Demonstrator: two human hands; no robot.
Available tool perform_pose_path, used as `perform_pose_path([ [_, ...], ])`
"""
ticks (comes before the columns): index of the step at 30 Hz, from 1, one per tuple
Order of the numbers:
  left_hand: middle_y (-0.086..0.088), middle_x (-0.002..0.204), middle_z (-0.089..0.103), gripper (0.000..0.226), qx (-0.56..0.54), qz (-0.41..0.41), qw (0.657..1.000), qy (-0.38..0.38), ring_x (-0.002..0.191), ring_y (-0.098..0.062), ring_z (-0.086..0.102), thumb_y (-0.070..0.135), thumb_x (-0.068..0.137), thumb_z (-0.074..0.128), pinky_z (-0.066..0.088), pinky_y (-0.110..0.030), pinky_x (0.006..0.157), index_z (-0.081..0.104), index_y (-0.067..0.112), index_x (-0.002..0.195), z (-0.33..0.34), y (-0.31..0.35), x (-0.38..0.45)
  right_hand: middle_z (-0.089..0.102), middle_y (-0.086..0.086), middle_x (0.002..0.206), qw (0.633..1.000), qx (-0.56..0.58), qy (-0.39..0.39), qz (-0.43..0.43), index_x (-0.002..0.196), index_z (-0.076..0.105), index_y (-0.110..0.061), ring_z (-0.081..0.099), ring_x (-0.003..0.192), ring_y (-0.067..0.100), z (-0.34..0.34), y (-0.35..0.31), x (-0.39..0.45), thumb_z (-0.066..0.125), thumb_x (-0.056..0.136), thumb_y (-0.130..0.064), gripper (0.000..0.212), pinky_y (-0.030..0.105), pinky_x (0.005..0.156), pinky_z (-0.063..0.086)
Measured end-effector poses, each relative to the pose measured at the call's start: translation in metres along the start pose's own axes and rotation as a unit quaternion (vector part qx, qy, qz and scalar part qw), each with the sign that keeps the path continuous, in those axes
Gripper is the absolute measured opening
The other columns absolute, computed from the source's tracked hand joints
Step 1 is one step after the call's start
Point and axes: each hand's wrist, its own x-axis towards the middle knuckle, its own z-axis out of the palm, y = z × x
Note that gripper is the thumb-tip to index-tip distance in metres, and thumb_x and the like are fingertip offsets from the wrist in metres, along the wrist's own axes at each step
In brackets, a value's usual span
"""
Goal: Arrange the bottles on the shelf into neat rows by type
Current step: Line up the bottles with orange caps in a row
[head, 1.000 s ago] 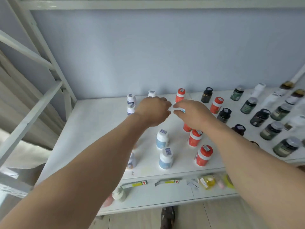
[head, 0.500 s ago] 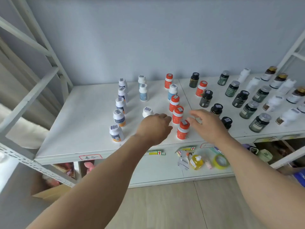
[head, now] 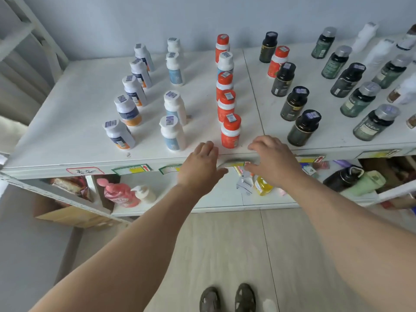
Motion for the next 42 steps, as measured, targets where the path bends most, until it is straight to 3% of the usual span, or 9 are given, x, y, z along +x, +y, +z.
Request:
perform_pose_path([
  [8,-0.007,0.109,0.065,0.029,0.008,0.027,0.991,0.132,0.099,-0.029,0.061,0.02,0.077,0.076,0.052,-0.034,0.073,0.067,0.005,0.1,0.027,-0.01,0.003,0.056,0.001,0.116,0.993,0.007,0.119,-0.011,0.11,0.062,-0.018,0.048,0.106,0.026,0.025,0.008,0.005,0.075,0.077,-0.034,0.039,0.037,0.088,0.038],
  [19,-0.005,0.111,0.065,0.028,0.007,0.005,0.993,0.115,0.101,-0.026,0.061,0.016,0.078,0.075,0.054,-0.035,0.071,0.067,0.007,0.103,0.026,-0.008,0.003,0.057,0.0,0.113,0.991,0.002,0.136,-0.012,0.106,0.061,-0.018,0.05,0.102,0.027,0.031,0.009,0.003,0.075,0.077,-0.031,0.036,0.036,0.083,0.039],
  [21,-0.005,0.119,0.063,0.032,-0.008,-0.007,0.995,0.099,0.107,-0.026,0.059,0.016,0.08,0.074,0.055,-0.036,0.078,0.066,0.007,0.11,0.021,-0.005,0.001,0.056,0.0,0.114,0.993,0.01,0.12,-0.008,0.108,0.061,-0.018,0.05,0.103,0.027,0.028,0.007,0.001,0.073,0.078,-0.029,0.034,0.037,0.085,0.039],
  [25,0.003,0.143,0.047,0.053,-0.112,-0.091,0.989,0.017,0.128,-0.017,0.046,0.031,0.088,0.067,0.039,-0.028,0.099,0.052,0.014,0.136,0.004,0.002,0.0,0.053,-0.001,0.127,0.996,0.071,0.053,0.01,0.12,0.057,-0.017,0.046,0.116,0.024,0.006,0.004,-0.001,0.061,0.086,-0.03,0.037,0.035,0.096,0.037],
  [29,0.001,0.149,0.043,0.063,-0.187,-0.146,0.971,-0.014,0.134,-0.018,0.042,0.037,0.089,0.065,0.032,-0.026,0.108,0.043,0.016,0.144,-0.017,0.009,0.009,0.047,-0.001,0.139,0.978,0.193,0.079,0.011,0.134,0.048,-0.018,0.041,0.127,0.018,-0.036,-0.014,0.009,0.058,0.091,-0.035,0.047,0.028,0.1,0.032],
  [32,0.001,0.15,0.042,0.066,-0.217,-0.168,0.96,-0.048,0.136,-0.018,0.04,0.037,0.09,0.064,0.031,-0.026,0.108,0.037,0.018,0.147,-0.025,0.014,0.014,0.042,-0.005,0.145,0.972,0.235,0.016,-0.017,0.141,0.037,-0.028,0.042,0.13,0.013,-0.062,-0.032,0.025,0.059,0.09,-0.037,0.056,0.025,0.097,0.032],
  [36,0.003,0.138,0.055,0.057,-0.257,-0.161,0.951,-0.059,0.124,-0.021,0.051,0.034,0.088,0.065,0.039,-0.028,0.098,0.046,0.023,0.14,-0.03,0.017,0.023,0.044,-0.006,0.145,0.967,0.24,-0.08,-0.001,0.143,0.034,-0.036,0.047,0.129,0.016,-0.068,-0.042,0.041,0.061,0.089,-0.039,0.061,0.037,0.108,0.038],
  [39,0.005,0.131,0.06,0.049,-0.286,-0.149,0.944,-0.074,0.117,-0.019,0.056,0.036,0.088,0.065,0.039,-0.024,0.086,0.052,0.025,0.133,-0.037,0.01,0.032,0.05,-0.003,0.141,0.962,0.249,-0.104,0.033,0.139,0.04,-0.035,0.051,0.125,0.021,-0.07,-0.047,0.045,0.061,0.091,-0.036,0.053,0.042,0.106,0.041],
  [42,0.007,0.122,0.065,0.042,-0.311,-0.141,0.935,-0.092,0.113,-0.013,0.058,0.042,0.088,0.064,0.043,-0.025,0.088,0.058,0.026,0.126,-0.045,0.0,0.04,0.054,-0.002,0.137,0.965,0.243,-0.086,0.046,0.136,0.044,-0.033,0.054,0.121,0.02,-0.075,-0.052,0.048,0.063,0.09,-0.036,0.05,0.037,0.103,0.043],
])
